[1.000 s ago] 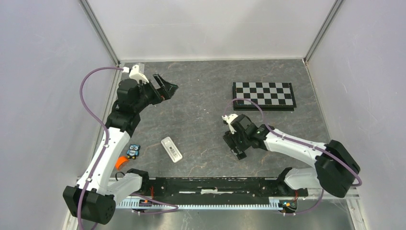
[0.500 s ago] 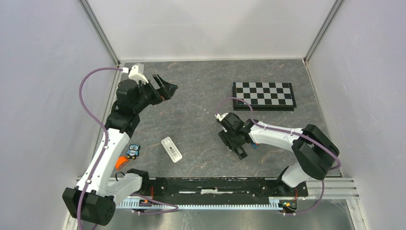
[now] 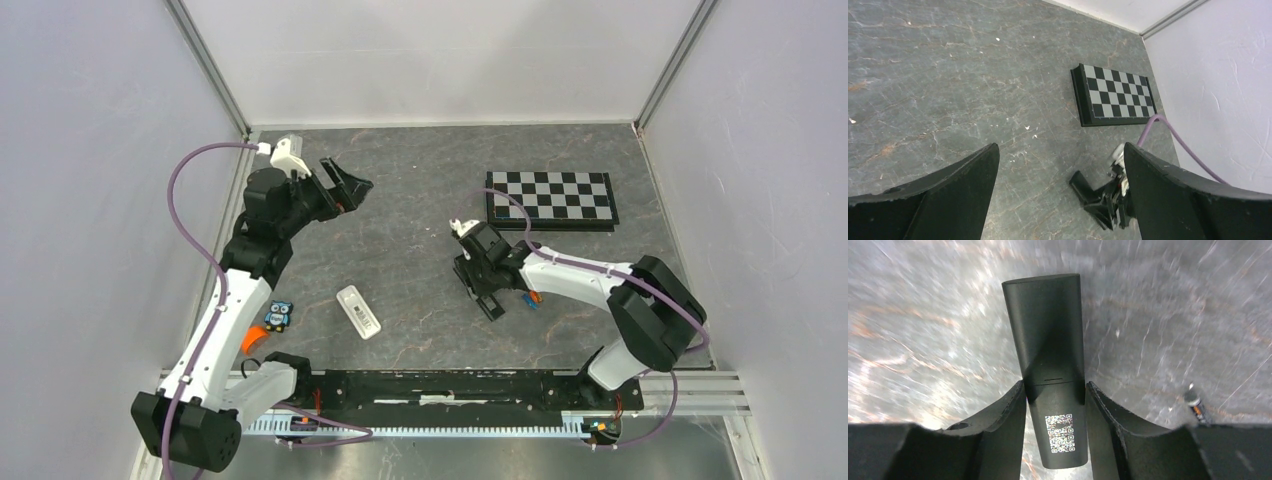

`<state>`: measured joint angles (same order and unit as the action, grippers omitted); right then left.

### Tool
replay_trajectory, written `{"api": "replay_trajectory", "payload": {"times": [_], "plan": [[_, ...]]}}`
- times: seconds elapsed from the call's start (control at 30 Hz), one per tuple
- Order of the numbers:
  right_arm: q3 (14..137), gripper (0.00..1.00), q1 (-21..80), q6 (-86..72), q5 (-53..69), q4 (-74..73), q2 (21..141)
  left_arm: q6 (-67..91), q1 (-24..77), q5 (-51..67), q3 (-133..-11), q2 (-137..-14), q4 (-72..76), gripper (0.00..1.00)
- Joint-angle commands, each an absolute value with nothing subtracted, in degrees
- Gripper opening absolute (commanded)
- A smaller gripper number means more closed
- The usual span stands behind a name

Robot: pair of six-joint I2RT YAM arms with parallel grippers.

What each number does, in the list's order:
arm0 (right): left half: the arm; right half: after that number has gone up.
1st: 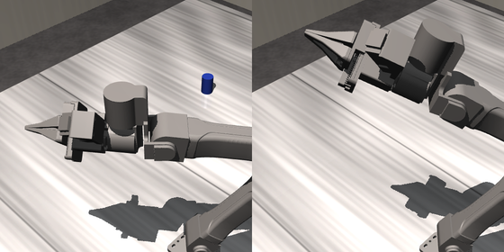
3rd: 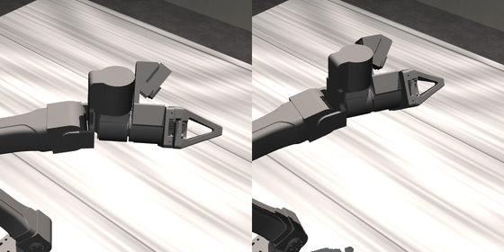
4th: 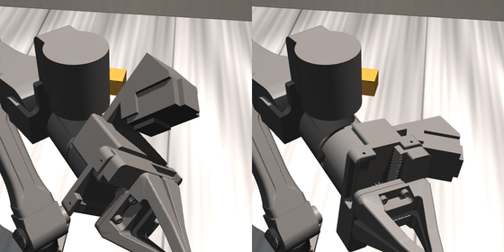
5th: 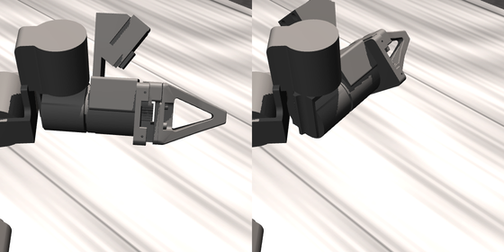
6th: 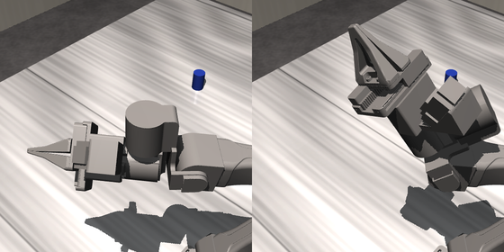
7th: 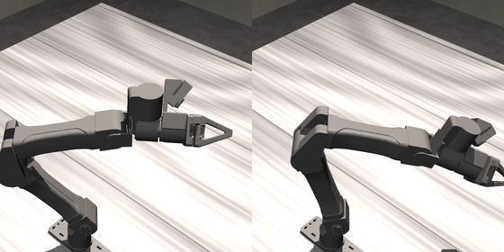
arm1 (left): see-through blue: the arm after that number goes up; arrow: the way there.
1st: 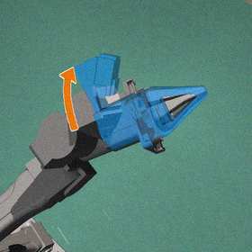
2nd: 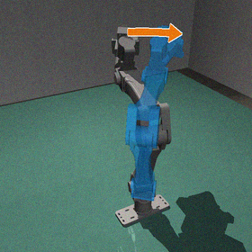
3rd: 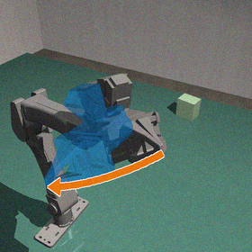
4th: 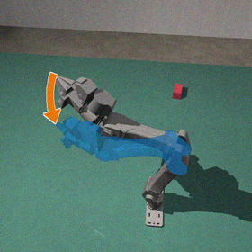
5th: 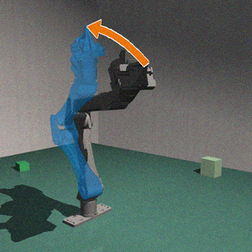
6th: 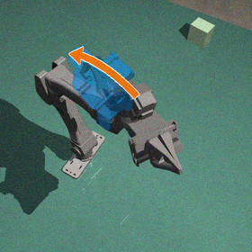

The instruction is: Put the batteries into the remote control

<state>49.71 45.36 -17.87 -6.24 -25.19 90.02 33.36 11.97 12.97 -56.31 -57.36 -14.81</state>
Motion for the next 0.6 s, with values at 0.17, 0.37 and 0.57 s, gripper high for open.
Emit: {"api": "replay_trajectory", "payload": {"times": [0.17,0.37,0.57], "plan": [[55.8,0.39,40.9,-31.2,-4.9,-8.8,85.3,41.9,16.5,19.6,-44.1,-55.8,1.1,1.0],[56.2,0.37,37.0,-49.8,3.8,-4.8,88.2,41.3,27.3,14.7,-34.1,-57.6,15.3,1.0],[55.3,0.37,36.4,-63.9,8.3,1.7,89.3,38.7,33.5,12.2,-32.6,-63.0,17.6,1.0]]}}
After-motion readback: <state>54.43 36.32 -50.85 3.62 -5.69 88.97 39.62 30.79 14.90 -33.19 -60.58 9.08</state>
